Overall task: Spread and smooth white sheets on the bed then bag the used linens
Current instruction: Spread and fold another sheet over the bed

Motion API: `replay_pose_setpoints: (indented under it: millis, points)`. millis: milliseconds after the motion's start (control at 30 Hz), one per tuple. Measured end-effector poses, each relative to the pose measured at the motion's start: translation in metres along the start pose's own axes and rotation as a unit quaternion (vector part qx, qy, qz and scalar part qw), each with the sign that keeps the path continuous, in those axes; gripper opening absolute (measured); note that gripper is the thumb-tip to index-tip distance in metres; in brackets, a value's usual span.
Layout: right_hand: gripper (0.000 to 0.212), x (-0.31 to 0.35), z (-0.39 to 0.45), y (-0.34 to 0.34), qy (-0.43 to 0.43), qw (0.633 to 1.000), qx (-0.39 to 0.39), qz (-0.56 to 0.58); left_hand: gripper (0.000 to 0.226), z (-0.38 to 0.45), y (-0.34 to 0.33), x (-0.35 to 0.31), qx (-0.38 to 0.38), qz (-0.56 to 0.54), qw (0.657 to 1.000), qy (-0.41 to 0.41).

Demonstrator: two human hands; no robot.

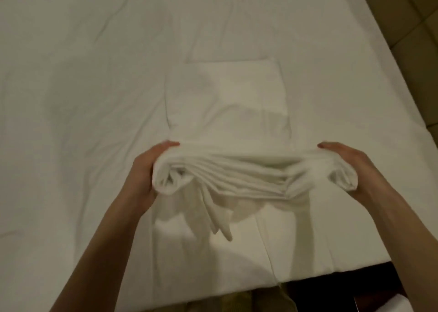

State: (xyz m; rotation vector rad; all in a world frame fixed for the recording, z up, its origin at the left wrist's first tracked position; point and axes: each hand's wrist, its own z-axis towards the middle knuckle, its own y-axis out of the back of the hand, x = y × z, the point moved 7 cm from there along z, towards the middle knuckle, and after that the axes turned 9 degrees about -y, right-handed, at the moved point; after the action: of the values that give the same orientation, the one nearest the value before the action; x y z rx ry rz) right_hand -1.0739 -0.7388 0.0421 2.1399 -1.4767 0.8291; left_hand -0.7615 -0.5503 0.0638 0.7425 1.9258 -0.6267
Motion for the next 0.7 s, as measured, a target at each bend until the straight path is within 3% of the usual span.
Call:
replay_pose_setpoints:
  millis: [33, 100, 133, 233, 300, 400, 467, 500, 533, 567, 600, 633, 700]
  points:
    - [0.005, 0.017, 0.004, -0.009, 0.007, 0.999, 0.011, 0.038, 0.036, 0.013, -0.006, -0.009, 0.007, -0.046, 0.999, 0.010]
    - [0.050, 0.044, 0.026, -0.021, 0.022, 0.994, 0.017, 0.102, 0.049, 0.047, -0.010, -0.019, 0.000, -0.084, 0.996, 0.034]
    - [0.054, 0.060, 0.041, -0.027, 0.039, 0.991, 0.025, 0.124, 0.055, 0.066, -0.012, -0.022, 0.000, -0.088, 0.995, 0.044]
    - [0.031, 0.105, 0.089, -0.053, 0.063, 0.987, 0.017, 0.146, 0.072, 0.119, -0.016, -0.026, -0.017, -0.067, 0.996, 0.057]
    - [0.035, 0.120, 0.126, -0.068, 0.041, 0.987, -0.004, 0.154, 0.076, 0.155, -0.021, -0.028, -0.033, -0.067, 0.995, 0.059]
    - [0.057, 0.127, 0.180, -0.095, 0.039, 0.997, -0.041, 0.044, 0.075, 0.201, -0.041, -0.023, -0.049, -0.078, 0.994, 0.060]
    - [0.064, 0.126, 0.204, -0.115, 0.101, 0.986, -0.092, -0.096, 0.092, 0.230, -0.049, -0.005, -0.065, 0.079, 0.995, -0.003]
    - [0.064, 0.124, 0.207, -0.127, 0.138, 0.969, -0.116, -0.169, 0.089, 0.240, -0.061, 0.004, -0.027, 0.220, 0.973, -0.070]
    - [0.062, 0.121, 0.207, -0.143, 0.193, 0.940, -0.131, -0.247, 0.080, 0.246, -0.075, 0.014, 0.011, 0.389, 0.911, -0.137]
    - [0.061, 0.117, 0.204, -0.165, 0.252, 0.898, -0.125, -0.338, 0.069, 0.250, -0.086, 0.024, 0.033, 0.528, 0.826, -0.195]
    - [0.061, 0.111, 0.201, -0.188, 0.306, 0.844, -0.110, -0.427, 0.063, 0.255, -0.093, 0.033, 0.050, 0.617, 0.751, -0.231]
    - [0.060, 0.102, 0.204, -0.208, 0.344, 0.788, -0.094, -0.501, 0.063, 0.260, -0.098, 0.038, 0.056, 0.665, 0.705, -0.240]
    - [0.058, 0.090, 0.221, -0.227, 0.366, 0.703, -0.106, -0.601, 0.062, 0.285, -0.092, 0.050, 0.039, 0.710, 0.670, -0.216]
